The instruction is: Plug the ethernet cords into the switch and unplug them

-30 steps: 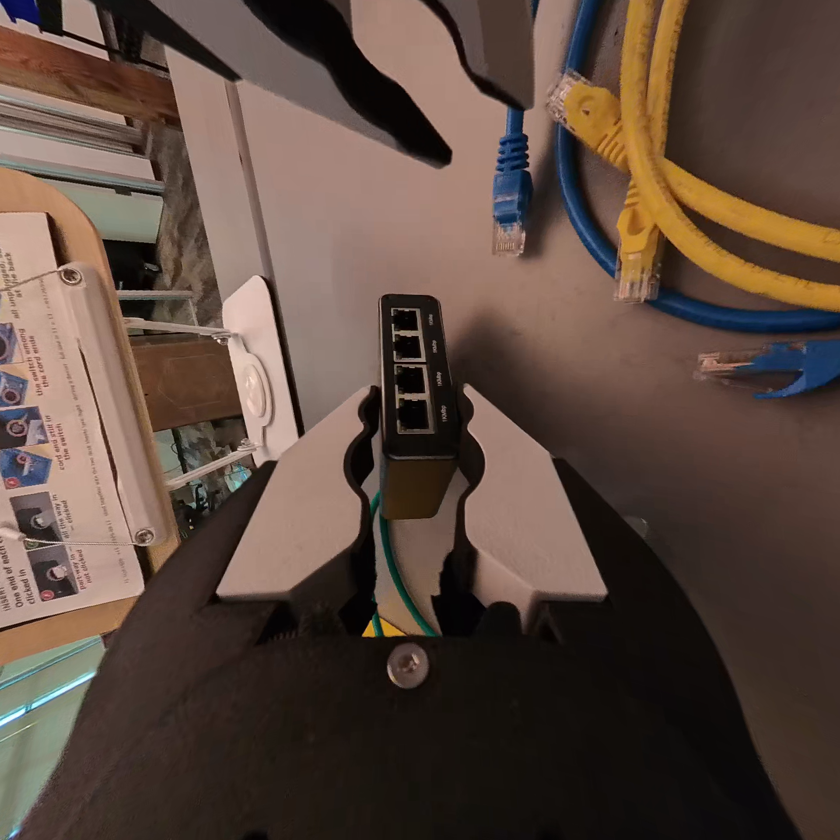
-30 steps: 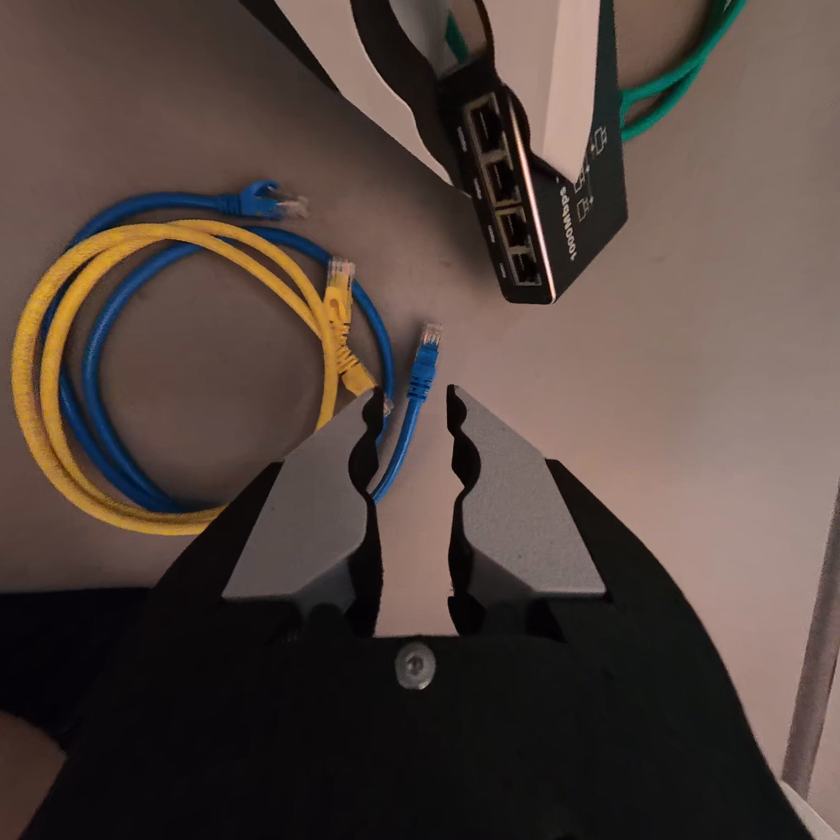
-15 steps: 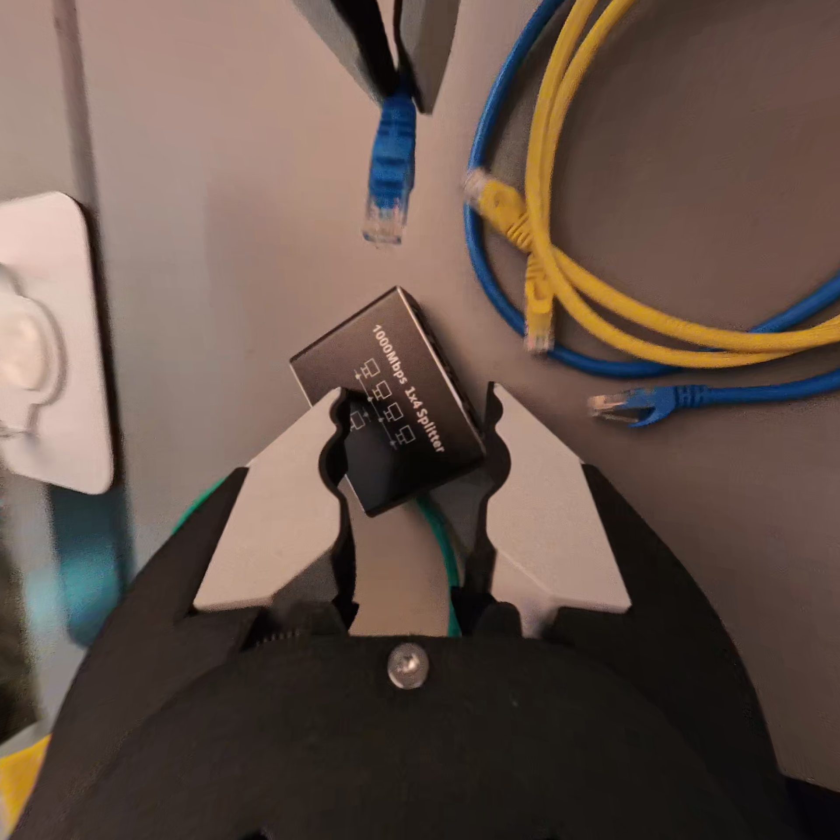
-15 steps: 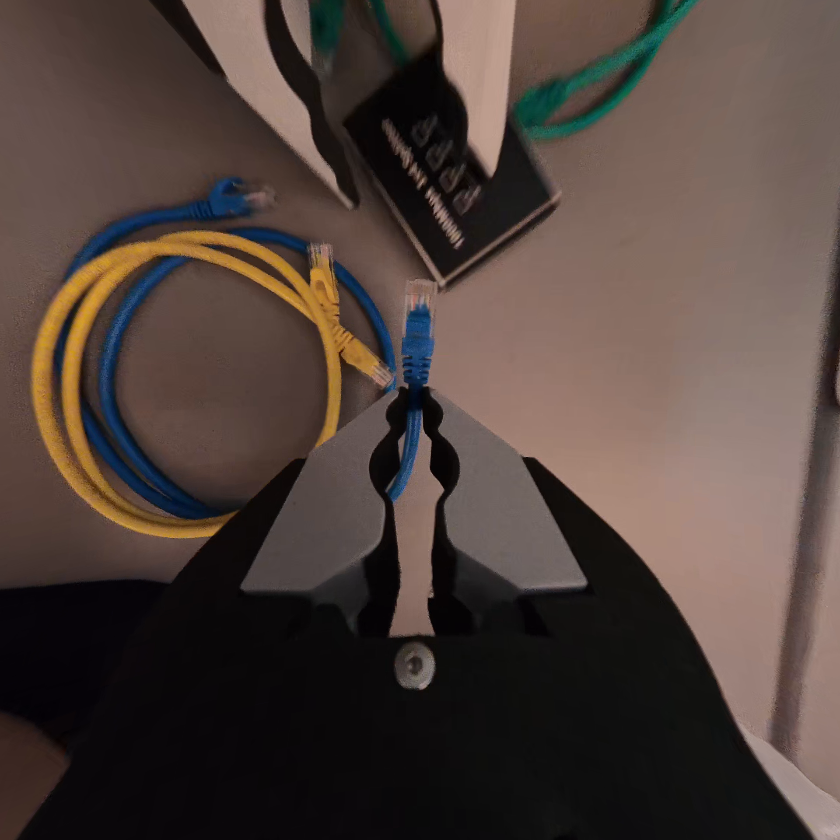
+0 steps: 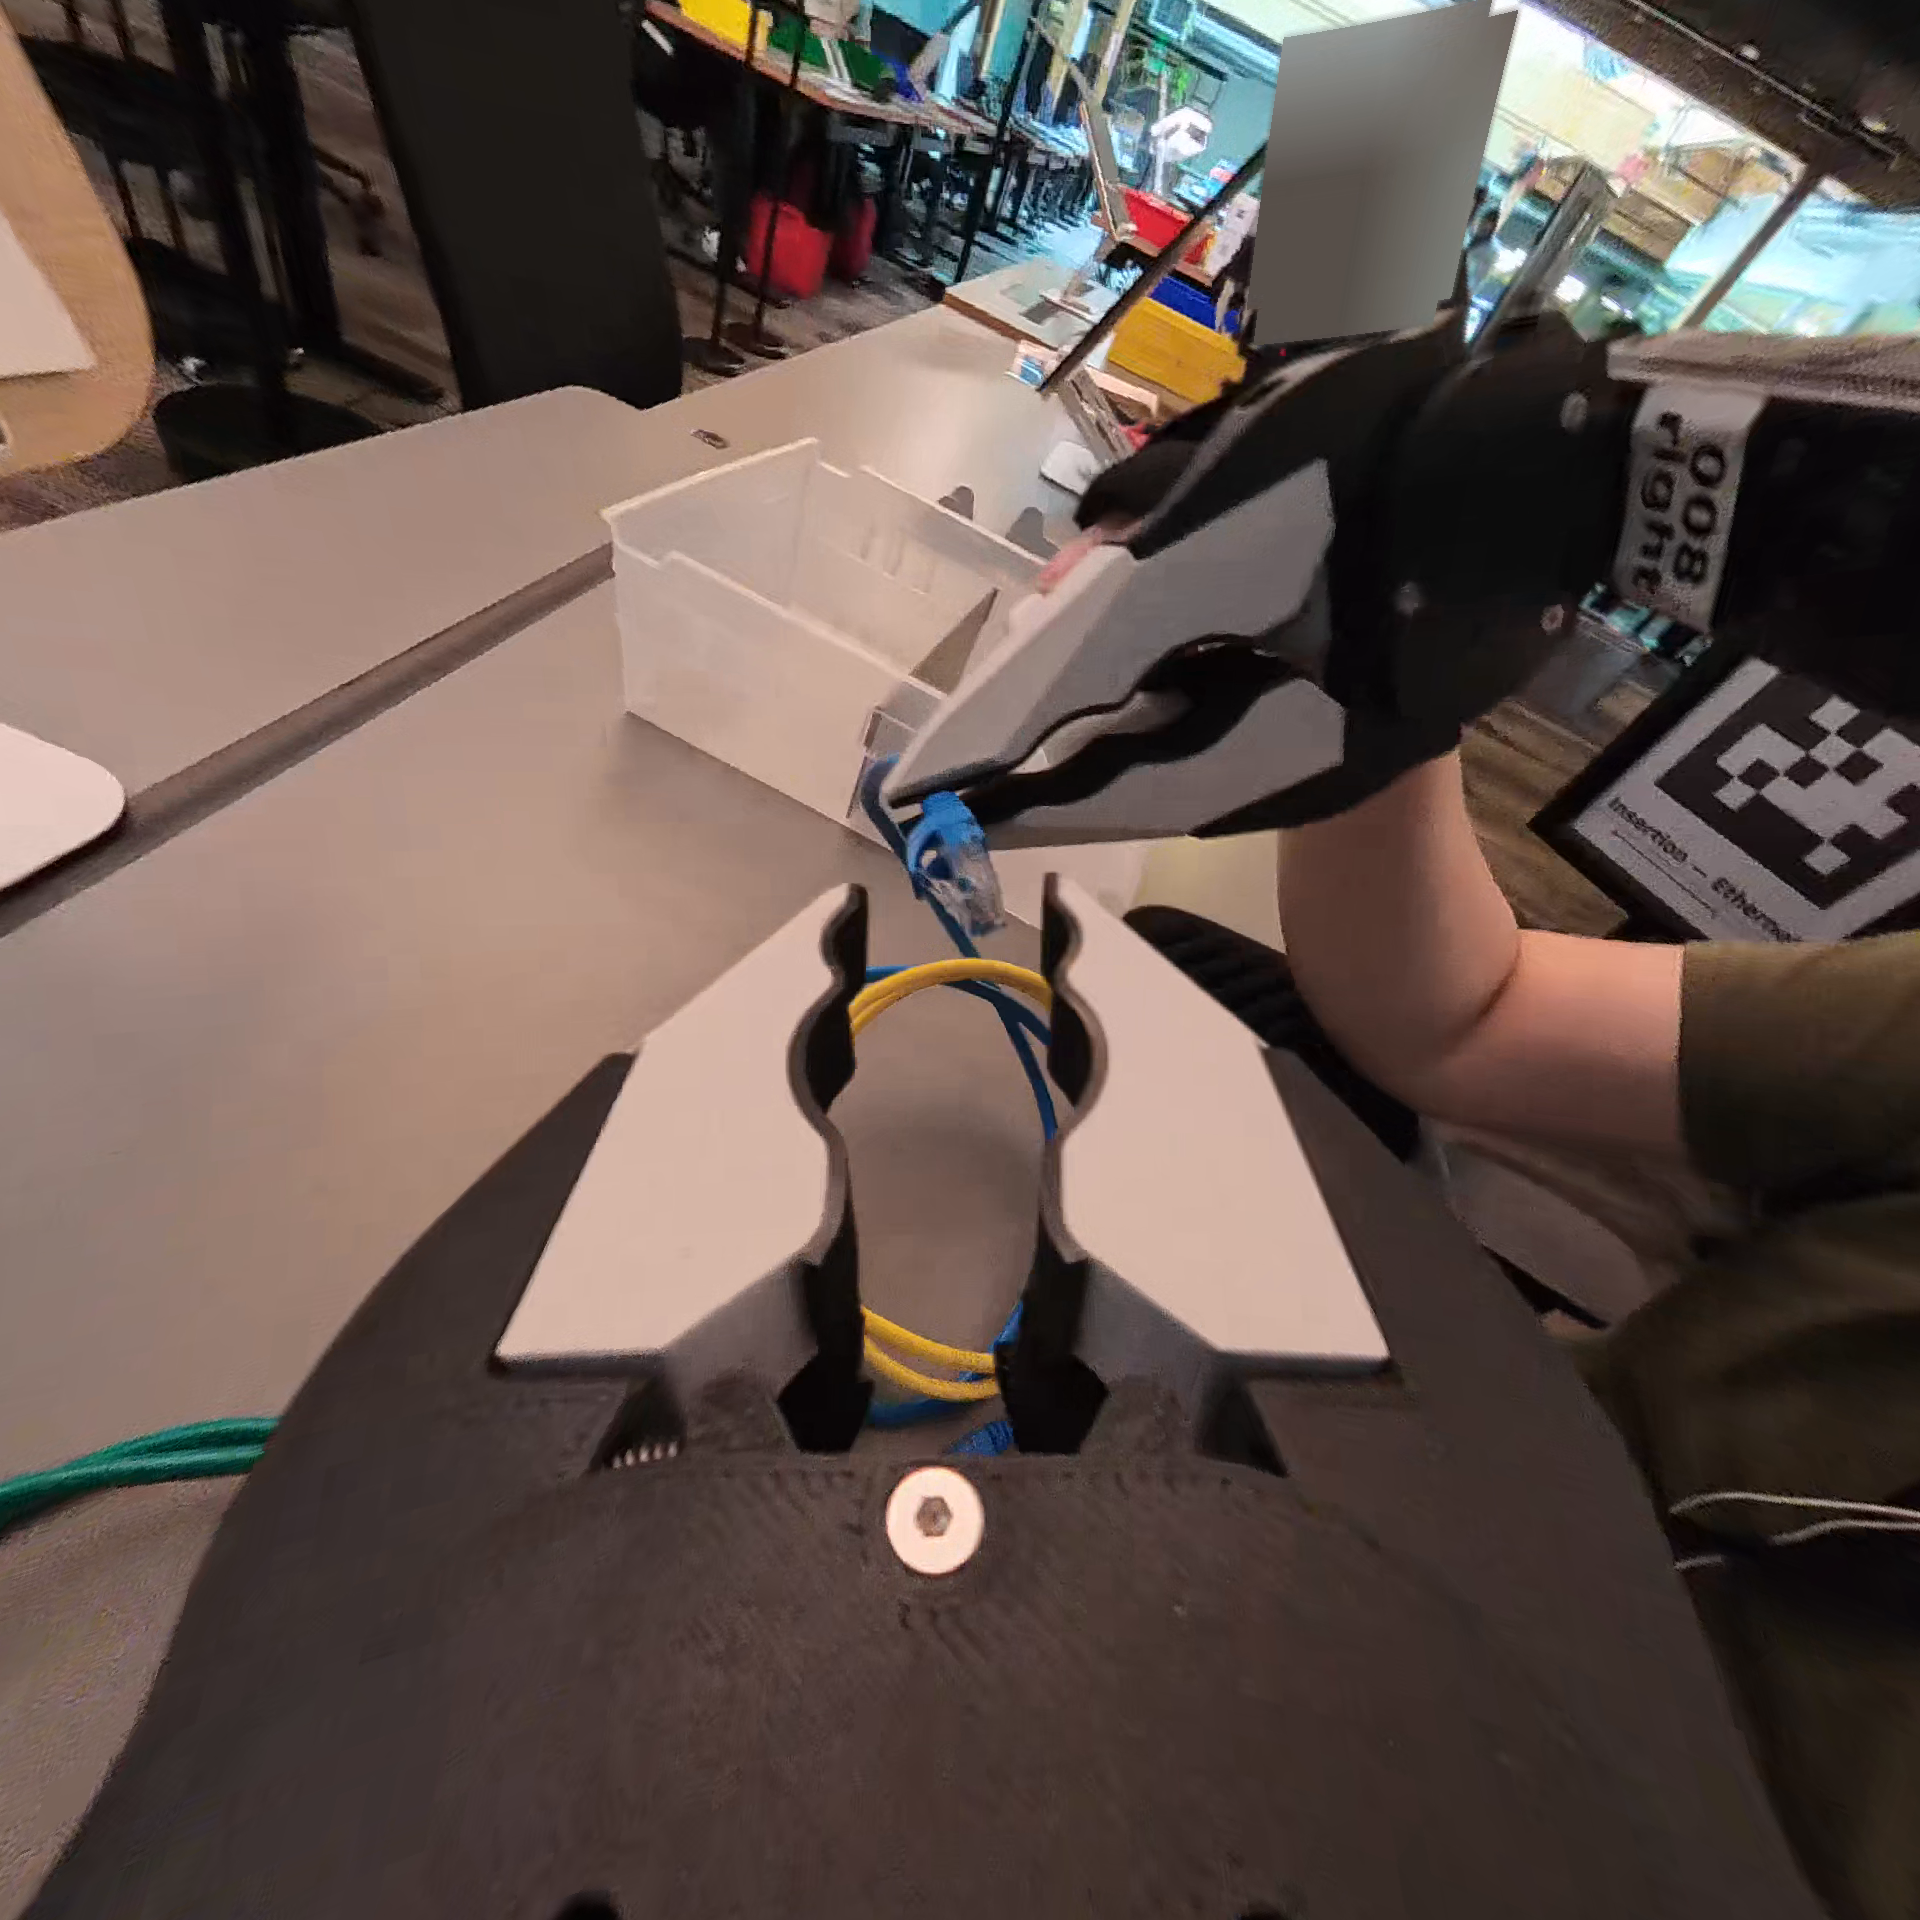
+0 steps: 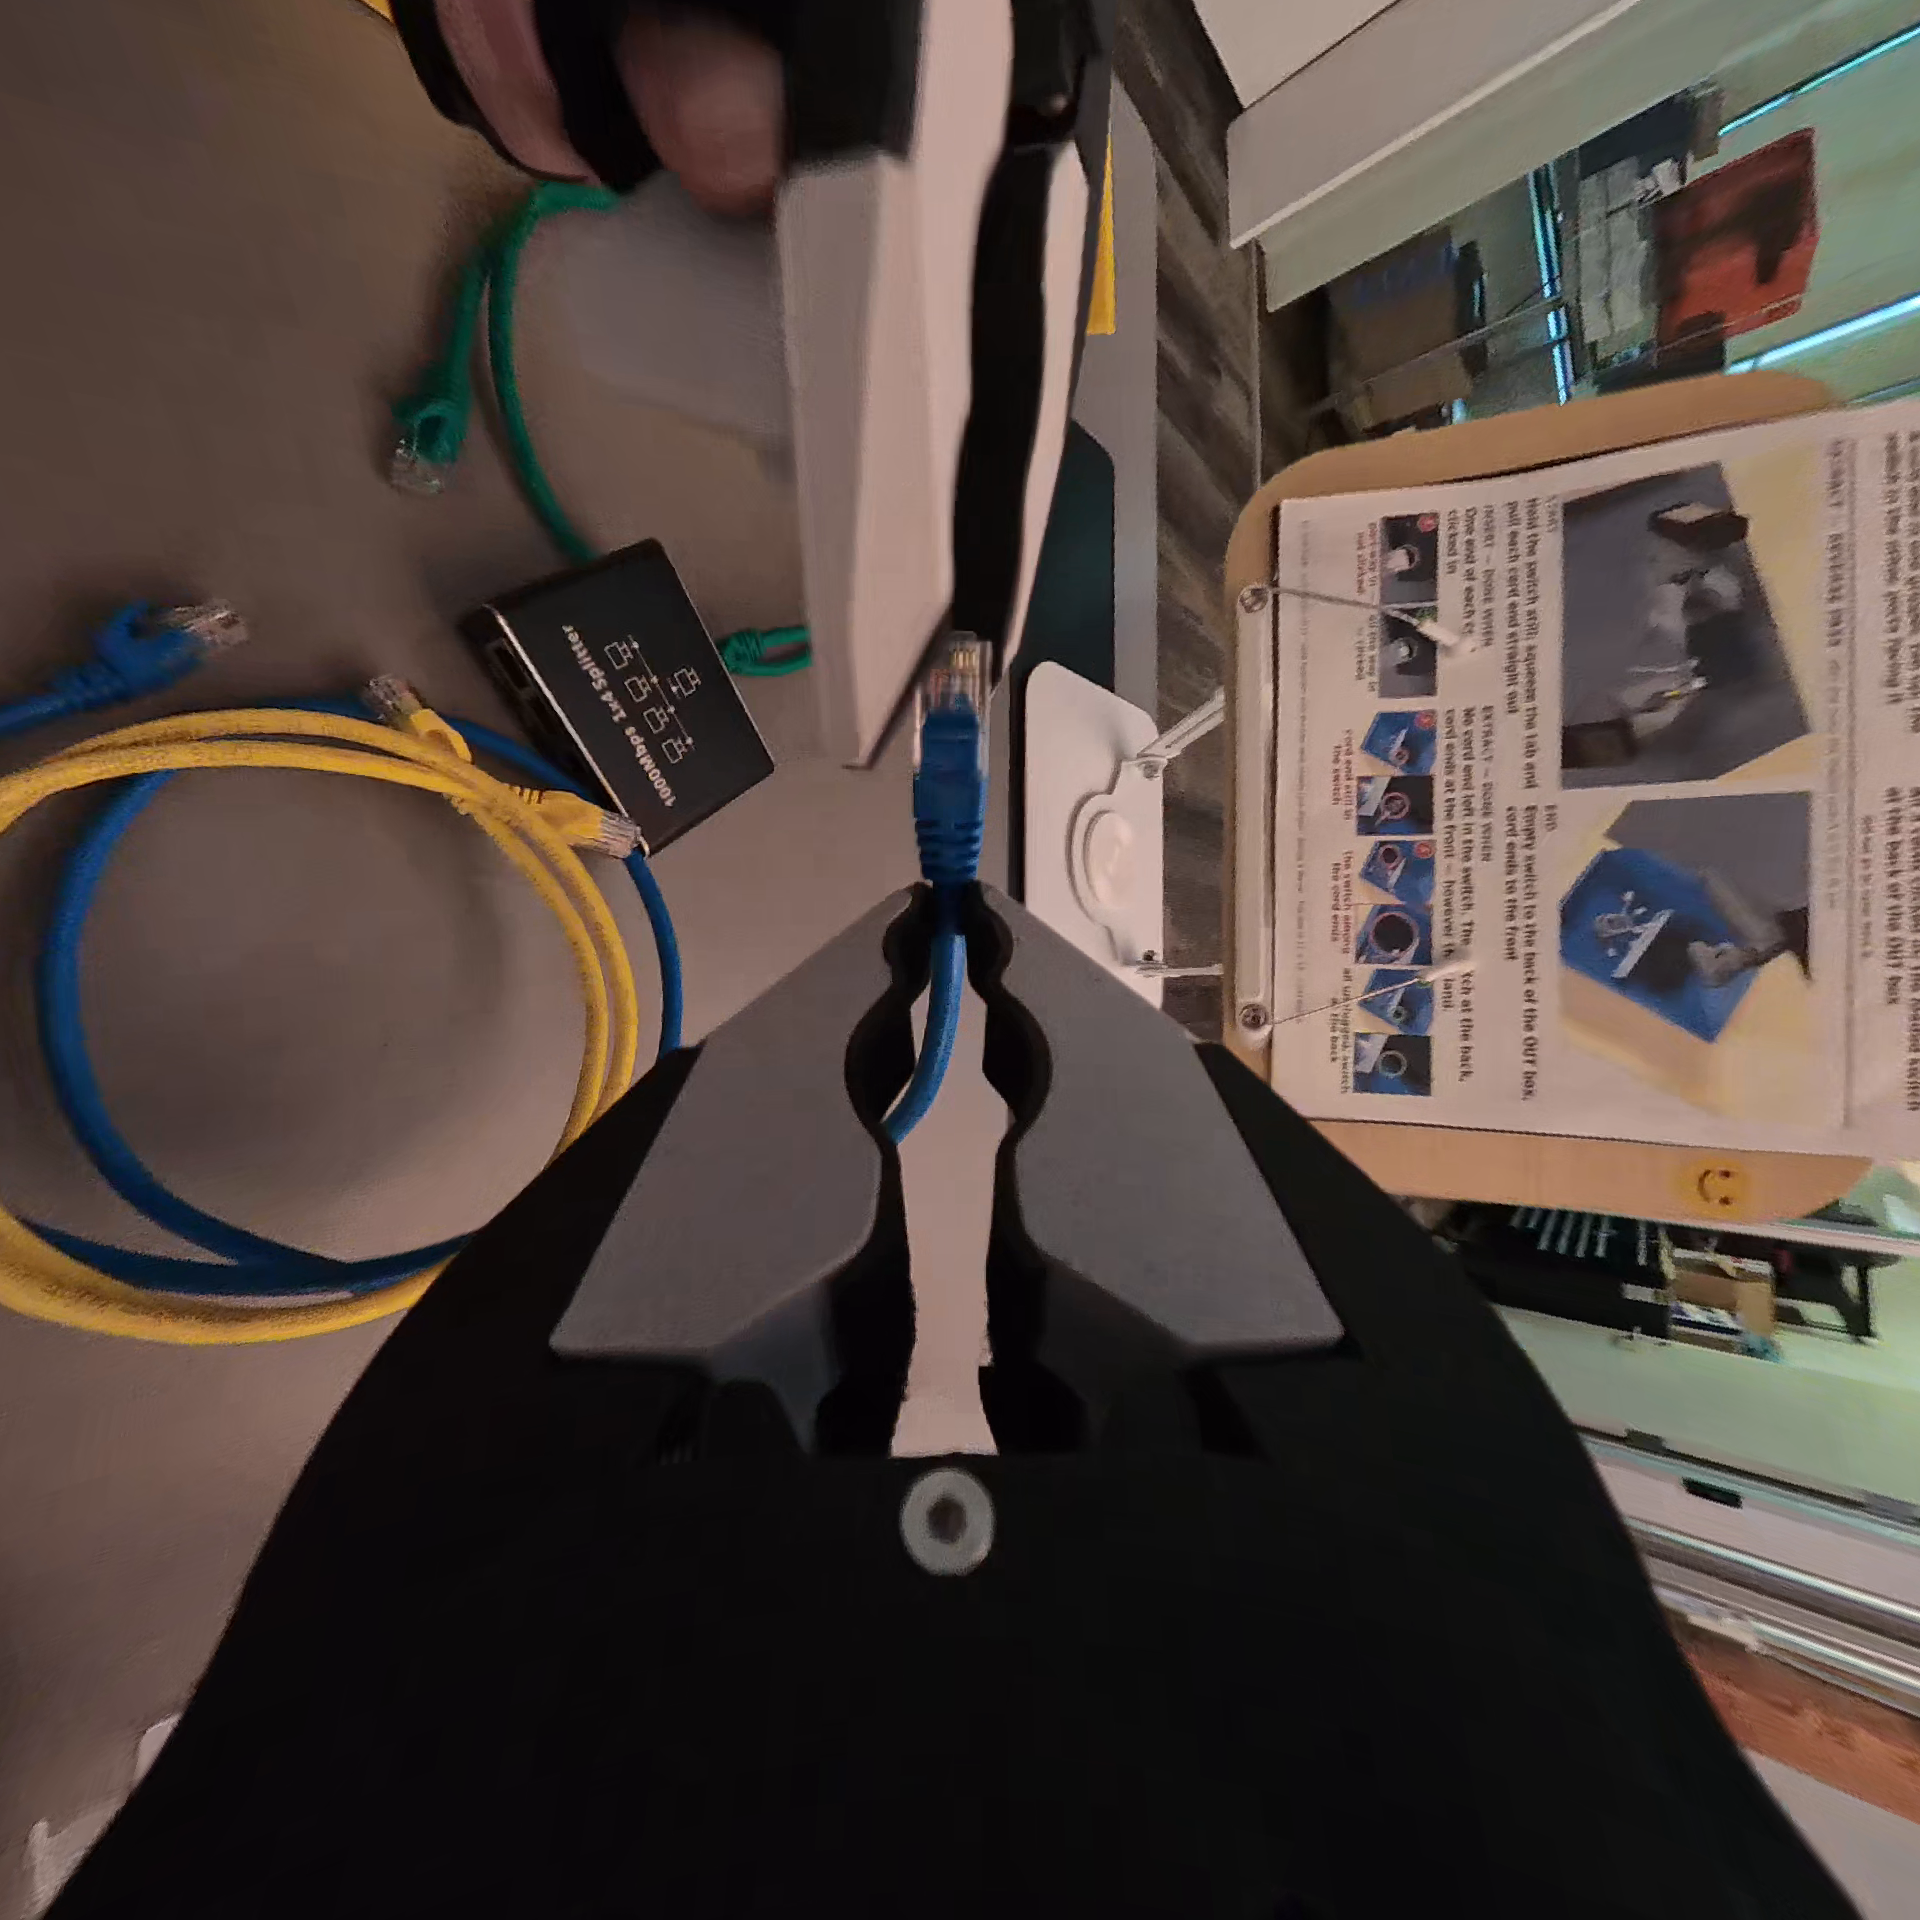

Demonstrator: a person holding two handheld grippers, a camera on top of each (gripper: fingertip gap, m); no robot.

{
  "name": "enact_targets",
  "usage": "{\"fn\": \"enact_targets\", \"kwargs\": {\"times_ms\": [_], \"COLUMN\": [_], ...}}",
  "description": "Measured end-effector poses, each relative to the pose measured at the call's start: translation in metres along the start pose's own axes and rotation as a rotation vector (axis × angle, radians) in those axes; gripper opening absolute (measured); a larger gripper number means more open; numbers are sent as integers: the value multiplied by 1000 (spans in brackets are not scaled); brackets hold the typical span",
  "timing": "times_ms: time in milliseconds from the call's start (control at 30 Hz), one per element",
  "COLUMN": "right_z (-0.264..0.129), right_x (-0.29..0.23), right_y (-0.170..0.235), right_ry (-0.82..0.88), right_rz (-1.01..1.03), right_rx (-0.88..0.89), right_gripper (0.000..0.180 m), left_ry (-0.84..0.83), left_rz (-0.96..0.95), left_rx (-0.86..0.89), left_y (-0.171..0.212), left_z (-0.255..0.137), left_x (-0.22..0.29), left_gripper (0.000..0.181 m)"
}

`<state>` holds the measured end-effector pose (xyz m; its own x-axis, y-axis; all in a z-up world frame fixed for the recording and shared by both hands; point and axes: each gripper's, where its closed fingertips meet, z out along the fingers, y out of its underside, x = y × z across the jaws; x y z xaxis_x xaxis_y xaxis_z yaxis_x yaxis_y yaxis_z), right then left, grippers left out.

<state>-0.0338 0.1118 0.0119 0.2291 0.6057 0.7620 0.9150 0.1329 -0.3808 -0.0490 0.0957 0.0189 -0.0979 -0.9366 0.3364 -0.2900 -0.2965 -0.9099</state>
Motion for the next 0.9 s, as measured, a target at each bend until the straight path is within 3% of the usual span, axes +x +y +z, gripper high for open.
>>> {"fn": "enact_targets", "kwargs": {"times_ms": [167,300,400,467,533,600,700,800,900], "right_z": [3,4,-7,-26,-52,-78,-85,-72,-68], "right_x": [3,5,21,27,27,20,9,9,16], "right_y": [-13,-17,-28,-48,-80,-110,-134,-150,-156], "right_ry": [50,60,93,43,-121,-425,-776,-930,-990], "right_rz": [-46,-16,123,302,578,855,1103,1280,1366], "right_rx": [24,36,108,241,462,654,753,812,904], "right_gripper": [5,6,24,22,17,12,27,42,50], "left_ry": [47,-8,-47,-121,-177,-216,-308,-409,-384], "left_rz": [-69,15,110,198,313,435,660,842,937], "left_rx": [45,1,-12,-4,27,68,97,94,71], "left_y": [-5,-4,-12,-23,-38,-53,-69,-78,-74], "left_z": [-3,-8,-19,-32,-48,-62,-81,-96,-101], "left_x": [1,-2,3,3,11,27,52,73,93], "left_gripper": [15,13,13,13,13,13,13,13,13]}}
